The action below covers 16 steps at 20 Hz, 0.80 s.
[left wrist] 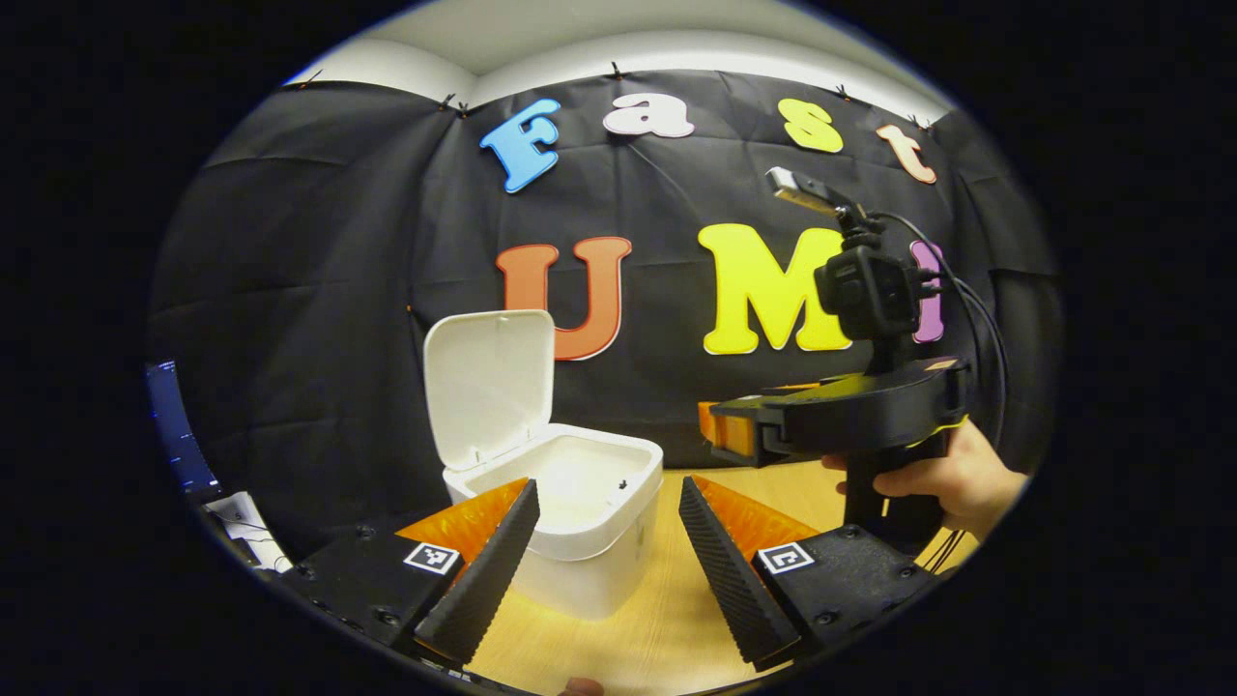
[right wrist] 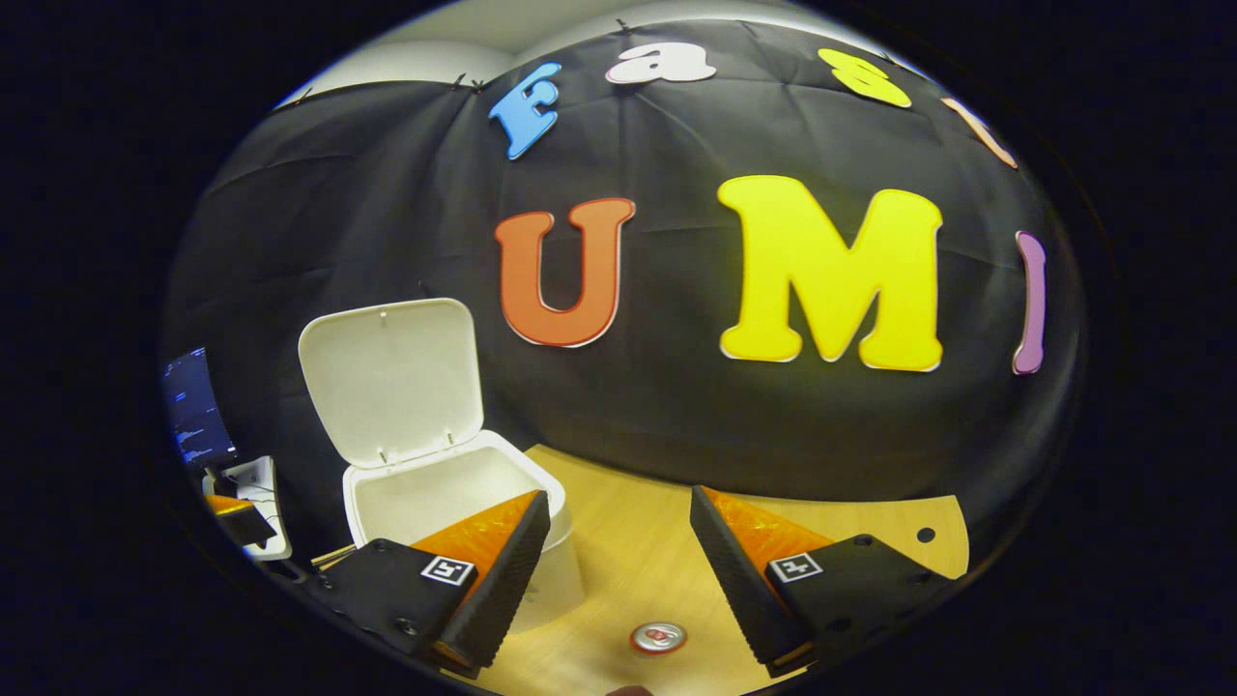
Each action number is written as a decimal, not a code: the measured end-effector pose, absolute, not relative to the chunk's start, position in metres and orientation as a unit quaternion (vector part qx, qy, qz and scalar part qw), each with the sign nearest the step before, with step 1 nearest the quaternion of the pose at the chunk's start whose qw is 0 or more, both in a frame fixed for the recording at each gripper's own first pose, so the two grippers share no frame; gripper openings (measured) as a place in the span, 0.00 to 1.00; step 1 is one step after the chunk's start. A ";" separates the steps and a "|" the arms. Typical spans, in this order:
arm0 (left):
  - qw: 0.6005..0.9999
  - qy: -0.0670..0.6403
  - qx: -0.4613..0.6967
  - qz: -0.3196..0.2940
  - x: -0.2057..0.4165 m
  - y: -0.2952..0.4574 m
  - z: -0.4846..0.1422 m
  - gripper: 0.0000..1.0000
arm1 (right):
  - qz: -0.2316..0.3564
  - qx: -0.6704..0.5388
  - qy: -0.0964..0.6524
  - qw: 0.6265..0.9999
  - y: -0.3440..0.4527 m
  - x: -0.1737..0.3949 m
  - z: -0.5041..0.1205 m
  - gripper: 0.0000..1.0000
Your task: Press the lid of the desktop garbage bin to open it, pick up the crumpled paper on the desktop and throw it into the bin, then pick up the pop can on the desktop and drop it into the bin, and finally close the garbage bin lid.
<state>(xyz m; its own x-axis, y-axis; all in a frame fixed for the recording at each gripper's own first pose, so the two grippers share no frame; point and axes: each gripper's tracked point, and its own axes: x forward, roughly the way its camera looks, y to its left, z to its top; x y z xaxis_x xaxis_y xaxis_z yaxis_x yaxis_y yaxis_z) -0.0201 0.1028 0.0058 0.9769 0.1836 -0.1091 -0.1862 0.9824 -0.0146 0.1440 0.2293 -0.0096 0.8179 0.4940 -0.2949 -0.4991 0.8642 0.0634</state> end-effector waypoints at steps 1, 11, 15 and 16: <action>0.995 0.055 -0.016 0.080 -0.015 0.094 0.001 0.96 | 0.244 -0.006 0.148 0.958 0.209 0.145 -0.007 0.94; 0.994 0.107 -0.015 -0.007 0.058 0.016 -0.084 0.96 | 0.102 -0.018 0.121 0.987 0.045 0.120 -0.002 0.94; 0.987 0.154 -0.015 -0.033 0.093 -0.012 -0.139 0.96 | 0.064 -0.004 0.131 0.989 0.011 0.103 -0.006 0.94; 0.985 0.169 -0.014 -0.036 0.098 -0.018 -0.154 0.97 | 0.055 -0.001 0.134 0.989 0.006 0.102 -0.008 0.92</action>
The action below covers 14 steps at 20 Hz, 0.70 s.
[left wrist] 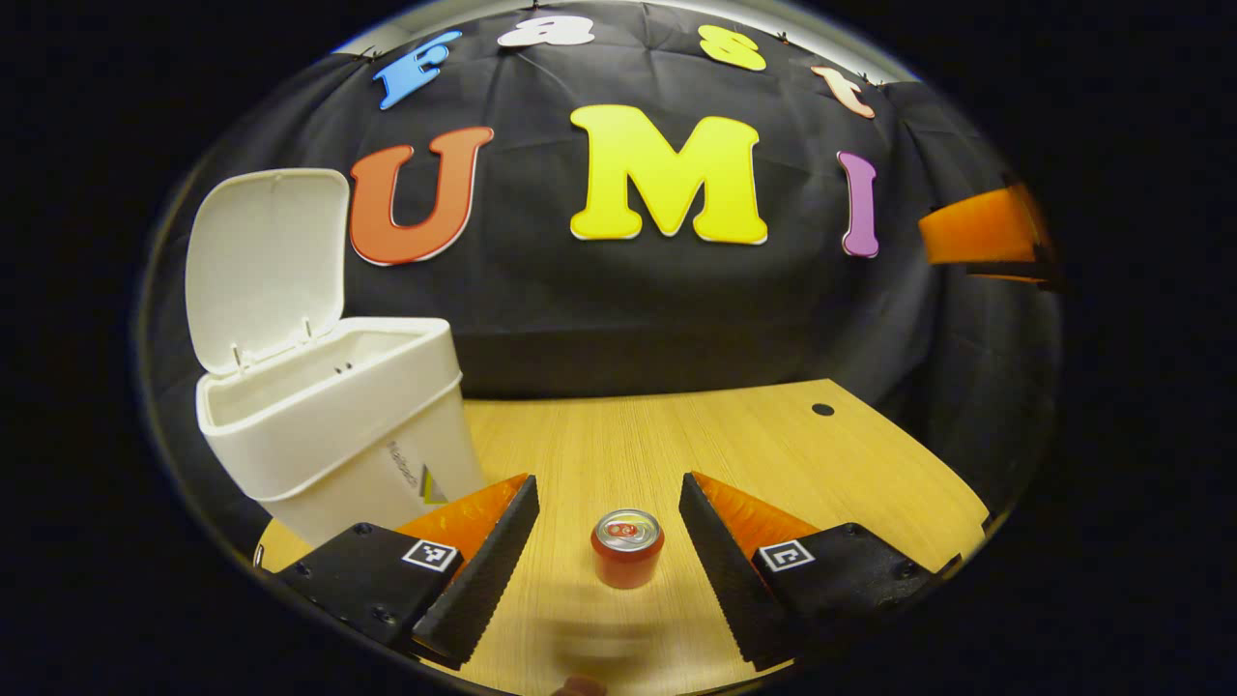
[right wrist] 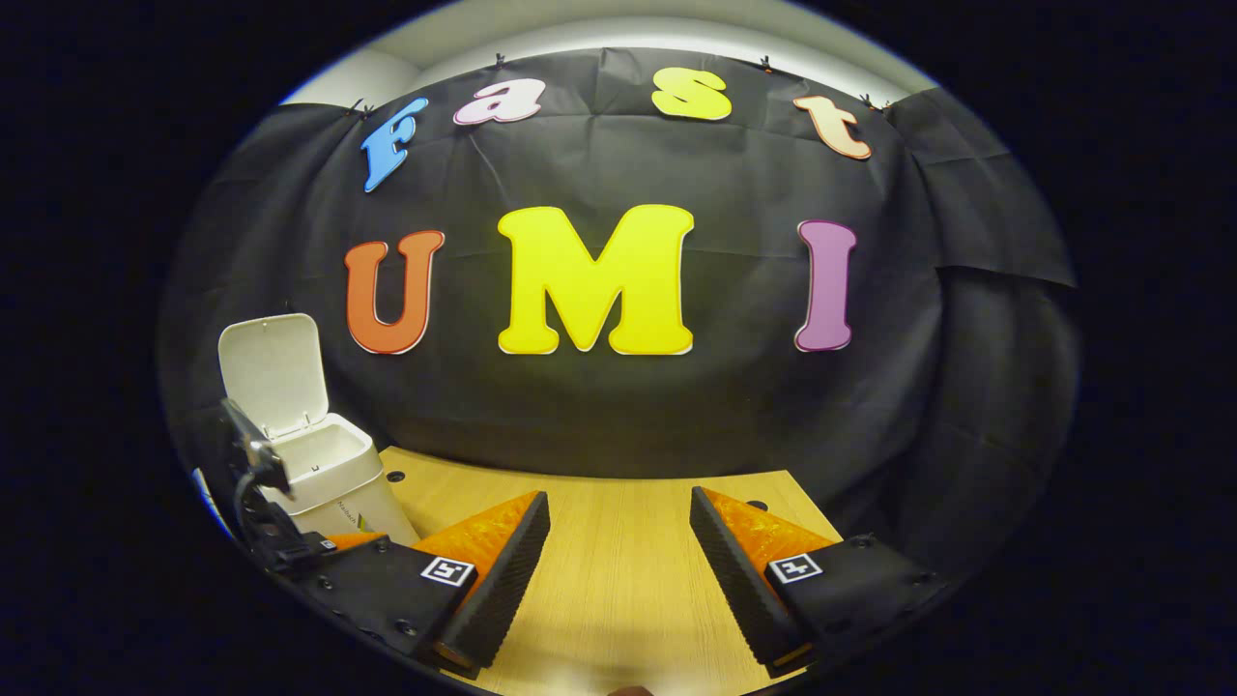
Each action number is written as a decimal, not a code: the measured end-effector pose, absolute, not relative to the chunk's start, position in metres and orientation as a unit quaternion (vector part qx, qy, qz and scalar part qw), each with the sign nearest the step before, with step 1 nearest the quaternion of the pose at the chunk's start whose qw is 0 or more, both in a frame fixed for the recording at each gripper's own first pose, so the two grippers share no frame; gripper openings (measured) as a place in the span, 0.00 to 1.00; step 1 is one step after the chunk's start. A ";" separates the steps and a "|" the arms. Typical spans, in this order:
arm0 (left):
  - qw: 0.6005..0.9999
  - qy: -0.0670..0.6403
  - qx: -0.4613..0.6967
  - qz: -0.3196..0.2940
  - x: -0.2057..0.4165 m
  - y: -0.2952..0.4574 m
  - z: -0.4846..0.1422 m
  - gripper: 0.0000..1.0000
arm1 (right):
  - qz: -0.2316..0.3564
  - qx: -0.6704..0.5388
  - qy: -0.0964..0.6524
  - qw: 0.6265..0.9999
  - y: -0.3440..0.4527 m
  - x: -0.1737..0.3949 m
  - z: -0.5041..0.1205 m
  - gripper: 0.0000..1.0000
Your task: Press the lid of the desktop garbage bin to open it, pick up the crumpled paper on the desktop and throw it into the bin, then pick up the pop can on the desktop and drop it into the bin, and finally close the garbage bin lid.
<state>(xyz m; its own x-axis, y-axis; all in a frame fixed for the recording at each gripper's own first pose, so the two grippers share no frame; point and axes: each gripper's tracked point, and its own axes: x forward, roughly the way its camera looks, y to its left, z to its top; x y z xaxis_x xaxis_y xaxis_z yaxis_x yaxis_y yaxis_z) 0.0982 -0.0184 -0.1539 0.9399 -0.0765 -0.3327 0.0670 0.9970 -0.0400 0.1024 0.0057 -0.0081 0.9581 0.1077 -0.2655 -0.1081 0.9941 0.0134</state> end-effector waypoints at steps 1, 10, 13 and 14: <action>0.983 0.181 -0.013 -0.038 0.104 -0.022 -0.167 0.97 | 0.047 0.002 0.139 0.989 0.001 0.100 -0.011 0.94; 0.960 0.277 -0.025 -0.028 0.136 -0.025 -0.257 0.97 | 0.033 -0.003 0.177 0.984 0.000 0.092 -0.036 0.94; 0.954 0.297 -0.009 -0.036 0.138 -0.028 -0.275 0.97 | 0.043 -0.008 0.184 0.982 0.007 0.090 -0.040 0.94; 0.953 0.300 -0.004 -0.039 0.137 -0.029 -0.278 0.97 | 0.044 -0.009 0.185 0.982 0.009 0.091 -0.040 0.94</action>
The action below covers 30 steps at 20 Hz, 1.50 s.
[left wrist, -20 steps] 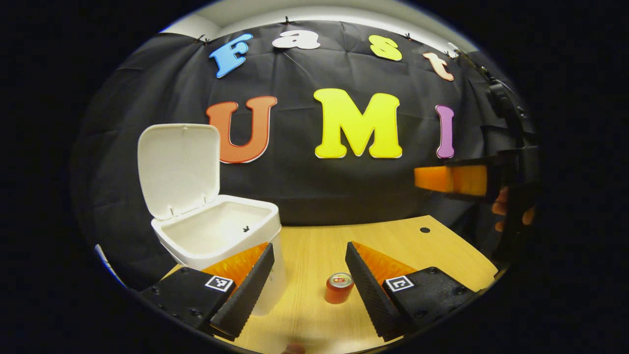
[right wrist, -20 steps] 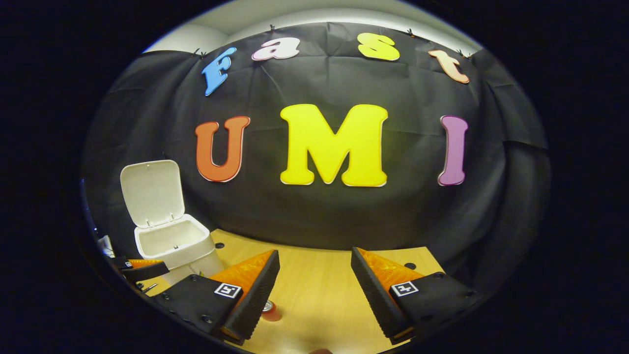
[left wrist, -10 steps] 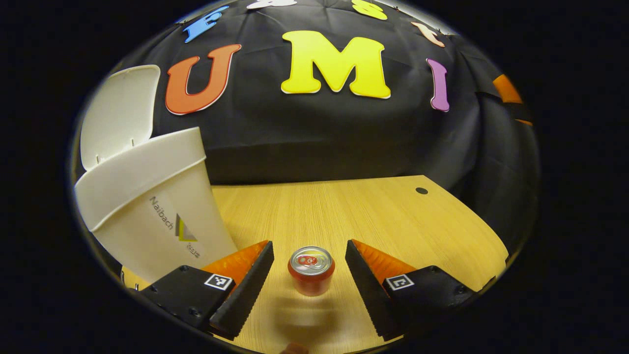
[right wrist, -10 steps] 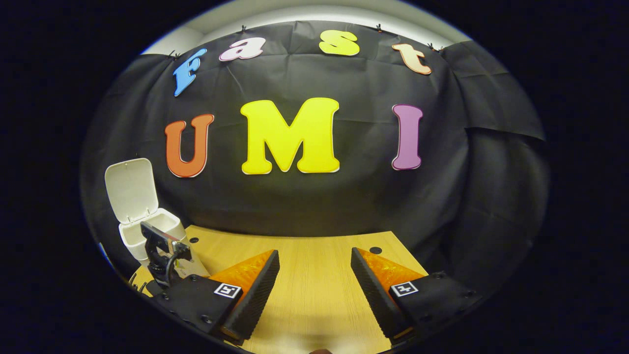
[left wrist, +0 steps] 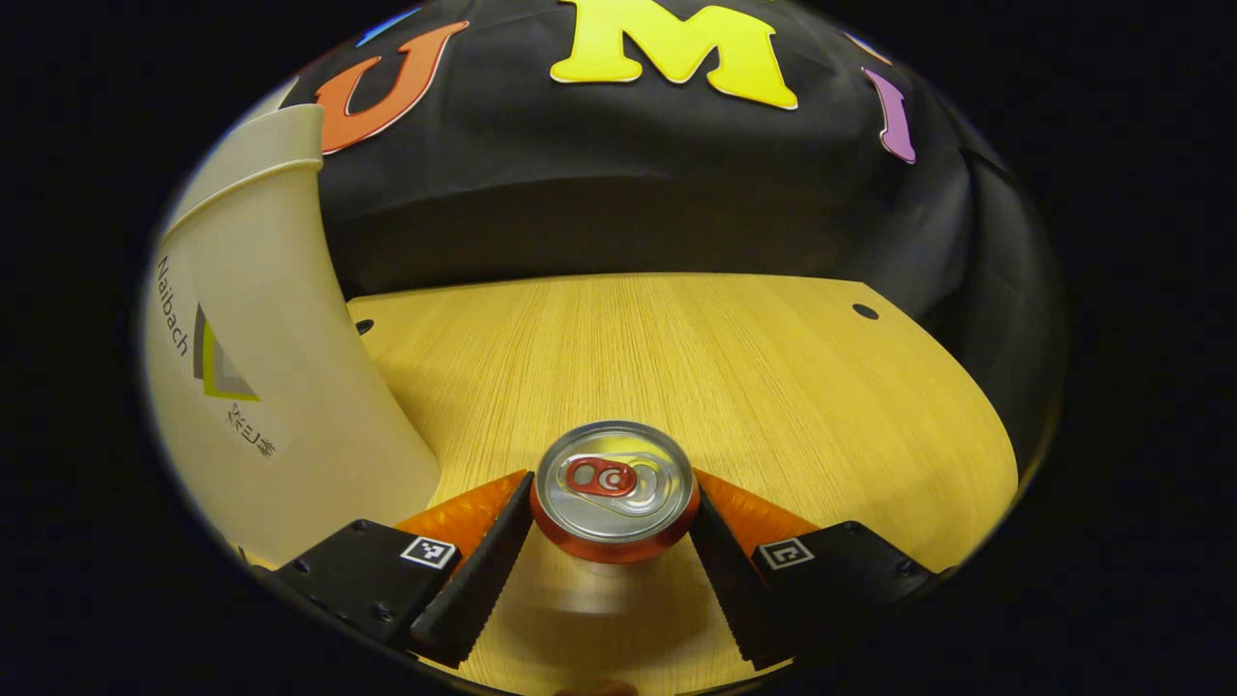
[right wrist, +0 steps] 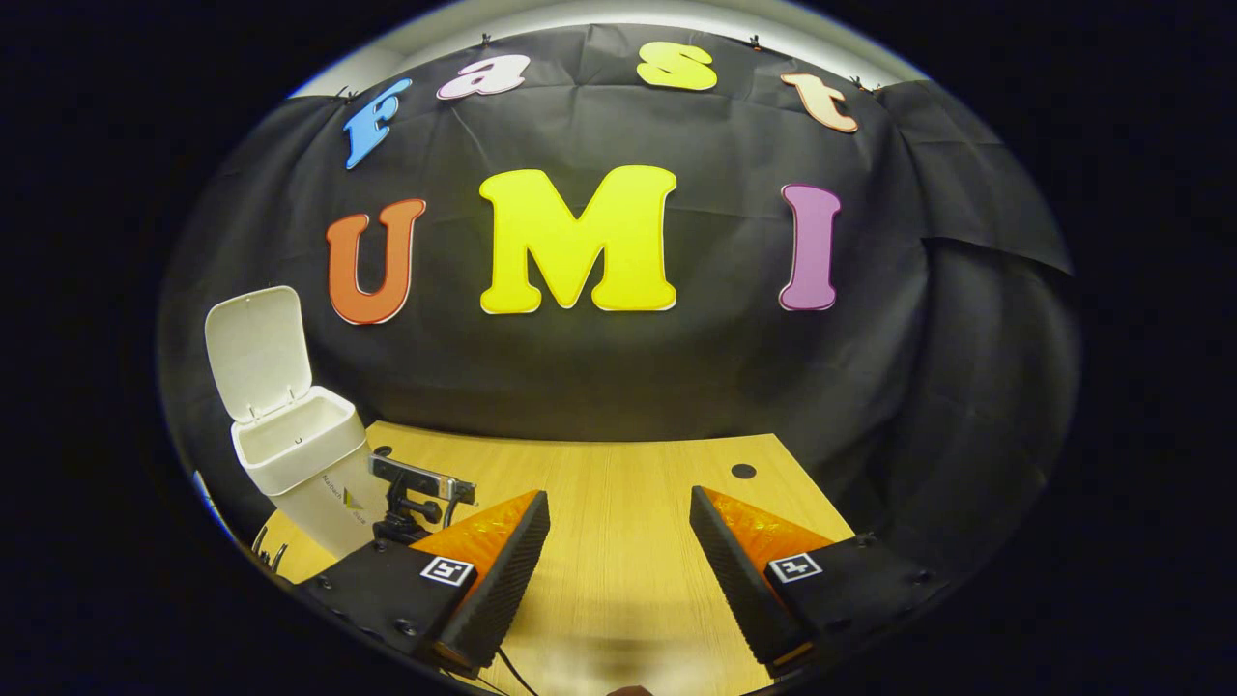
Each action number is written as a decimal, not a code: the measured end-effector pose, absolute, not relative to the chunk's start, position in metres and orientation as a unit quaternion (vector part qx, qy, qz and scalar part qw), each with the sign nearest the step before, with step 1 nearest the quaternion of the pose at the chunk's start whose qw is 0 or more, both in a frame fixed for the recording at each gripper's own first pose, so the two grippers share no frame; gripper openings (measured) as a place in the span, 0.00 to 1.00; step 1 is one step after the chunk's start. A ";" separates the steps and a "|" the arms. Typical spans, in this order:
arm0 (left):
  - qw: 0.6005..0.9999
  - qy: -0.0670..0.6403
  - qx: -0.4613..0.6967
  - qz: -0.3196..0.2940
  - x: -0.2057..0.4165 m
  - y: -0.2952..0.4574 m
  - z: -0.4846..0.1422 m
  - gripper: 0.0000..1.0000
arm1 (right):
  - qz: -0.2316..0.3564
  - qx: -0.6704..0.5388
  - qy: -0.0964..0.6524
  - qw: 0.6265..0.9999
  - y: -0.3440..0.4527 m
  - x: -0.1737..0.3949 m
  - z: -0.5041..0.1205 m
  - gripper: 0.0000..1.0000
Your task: Press the lid of the desktop garbage bin to open it, pick up the crumpled paper on the desktop and throw it into the bin, then pick up the pop can on the desktop and drop it into the bin, and finally close the garbage bin lid.
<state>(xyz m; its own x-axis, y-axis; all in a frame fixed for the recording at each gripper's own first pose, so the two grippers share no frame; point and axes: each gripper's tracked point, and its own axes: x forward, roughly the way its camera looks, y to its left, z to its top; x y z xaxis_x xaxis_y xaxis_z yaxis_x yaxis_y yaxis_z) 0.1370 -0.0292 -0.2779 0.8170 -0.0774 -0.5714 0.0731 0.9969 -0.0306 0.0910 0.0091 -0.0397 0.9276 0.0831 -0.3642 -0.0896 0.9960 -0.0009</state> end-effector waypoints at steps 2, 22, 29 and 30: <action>0.954 0.298 0.004 -0.043 0.138 -0.028 -0.277 0.86 | 0.046 -0.009 0.187 0.981 0.011 0.091 -0.040 0.94; 0.992 0.119 0.025 -0.026 0.124 0.008 -0.070 0.83 | 0.052 0.018 0.165 0.985 0.002 0.090 -0.025 0.94; 0.999 0.044 0.031 0.001 0.125 0.037 0.010 0.83 | 0.063 0.027 0.163 0.984 0.013 0.088 -0.024 0.95; 0.999 0.035 0.038 0.008 0.124 0.045 0.018 0.83 | 0.065 0.029 0.163 0.984 0.015 0.089 -0.024 0.95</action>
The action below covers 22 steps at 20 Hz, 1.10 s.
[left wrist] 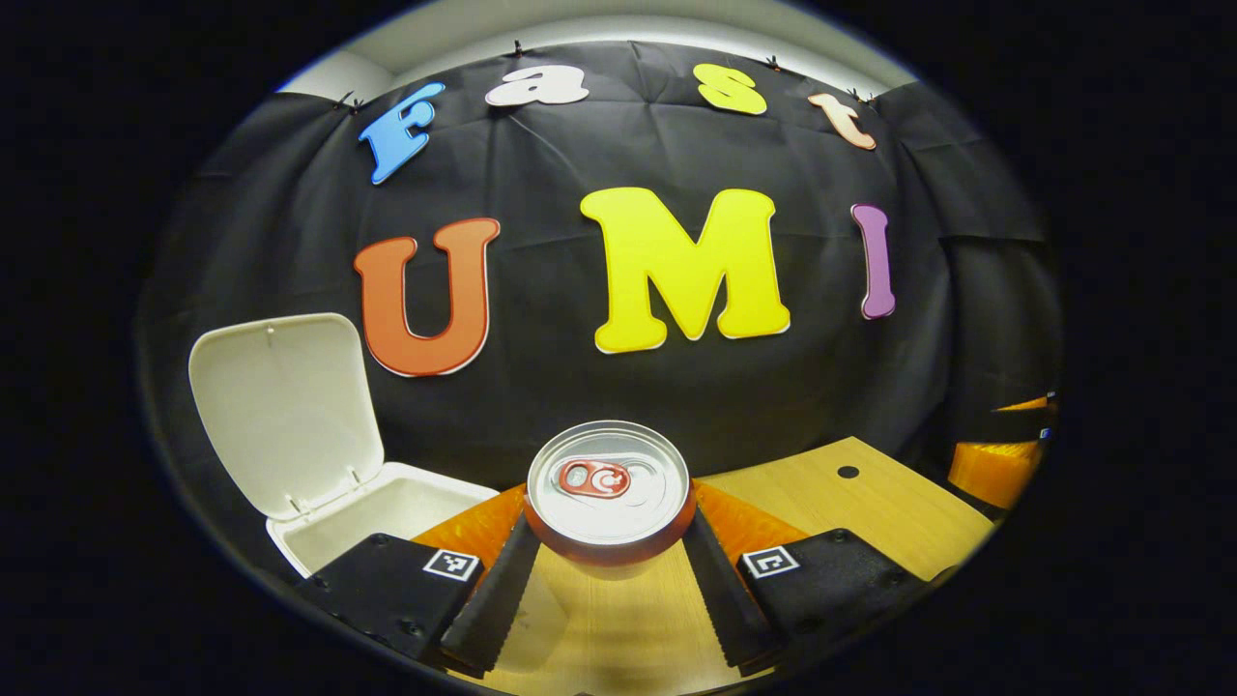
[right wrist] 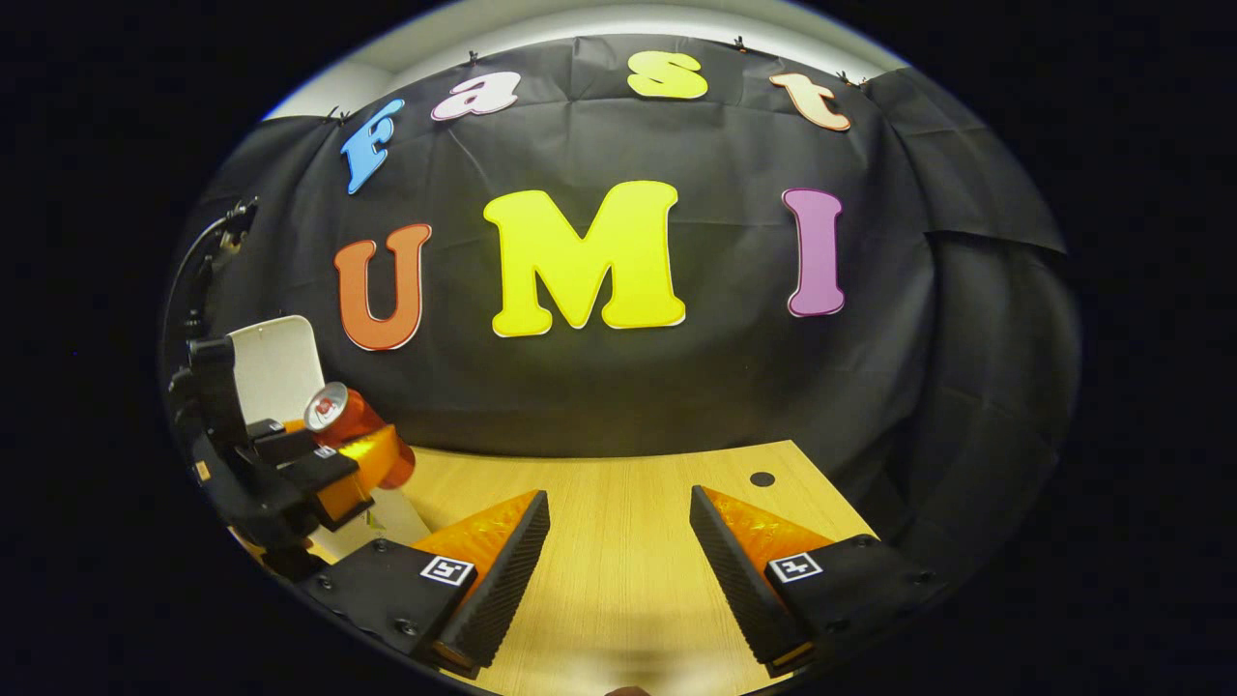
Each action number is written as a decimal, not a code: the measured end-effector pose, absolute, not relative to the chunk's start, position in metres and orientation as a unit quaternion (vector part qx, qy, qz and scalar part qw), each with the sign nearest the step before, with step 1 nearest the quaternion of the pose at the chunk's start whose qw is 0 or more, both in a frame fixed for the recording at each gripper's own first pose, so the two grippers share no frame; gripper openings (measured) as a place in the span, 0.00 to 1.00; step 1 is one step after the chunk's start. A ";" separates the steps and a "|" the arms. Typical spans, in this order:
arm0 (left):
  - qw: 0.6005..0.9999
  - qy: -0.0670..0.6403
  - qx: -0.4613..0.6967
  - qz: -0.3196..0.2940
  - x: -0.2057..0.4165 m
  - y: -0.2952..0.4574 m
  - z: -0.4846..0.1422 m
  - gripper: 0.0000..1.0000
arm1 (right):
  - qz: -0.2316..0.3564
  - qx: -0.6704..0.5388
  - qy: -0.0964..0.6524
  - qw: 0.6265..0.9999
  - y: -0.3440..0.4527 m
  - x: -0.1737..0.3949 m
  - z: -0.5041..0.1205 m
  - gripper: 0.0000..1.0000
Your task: Press the lid of the desktop garbage bin to open it, pick up the crumpled paper on the desktop and throw it into the bin, then pick up the pop can on the desktop and drop it into the bin, and finally close the garbage bin lid.
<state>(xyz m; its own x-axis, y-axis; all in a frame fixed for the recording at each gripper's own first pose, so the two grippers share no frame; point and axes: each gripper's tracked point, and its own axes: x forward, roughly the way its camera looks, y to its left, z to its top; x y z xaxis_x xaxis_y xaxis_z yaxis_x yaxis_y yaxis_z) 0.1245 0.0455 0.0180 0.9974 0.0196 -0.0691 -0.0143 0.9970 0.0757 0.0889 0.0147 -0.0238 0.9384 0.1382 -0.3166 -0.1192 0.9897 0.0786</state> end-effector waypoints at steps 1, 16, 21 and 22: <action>0.999 0.028 0.042 0.020 0.126 0.056 0.025 0.83 | 0.067 0.030 0.162 0.984 0.016 0.088 -0.023 0.95; 0.984 0.047 0.035 0.167 0.116 0.207 0.010 0.87 | 0.095 0.030 0.178 0.979 0.058 0.095 -0.038 0.95; 0.987 0.025 0.042 0.150 0.118 0.197 0.031 0.98 | 0.099 0.029 0.181 0.978 0.061 0.099 -0.039 0.95; 0.988 0.017 0.043 0.146 0.119 0.195 0.040 0.98 | 0.100 0.030 0.181 0.978 0.061 0.101 -0.039 0.95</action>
<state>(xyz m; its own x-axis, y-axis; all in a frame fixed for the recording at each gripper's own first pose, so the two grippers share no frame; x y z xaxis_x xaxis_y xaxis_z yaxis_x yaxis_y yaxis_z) 0.1189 0.1948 0.0402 0.9567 0.2902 -0.0217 -0.2873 0.9537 0.0894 0.1006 0.0608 -0.0391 0.9146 0.2059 -0.3480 -0.1844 0.9783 0.0942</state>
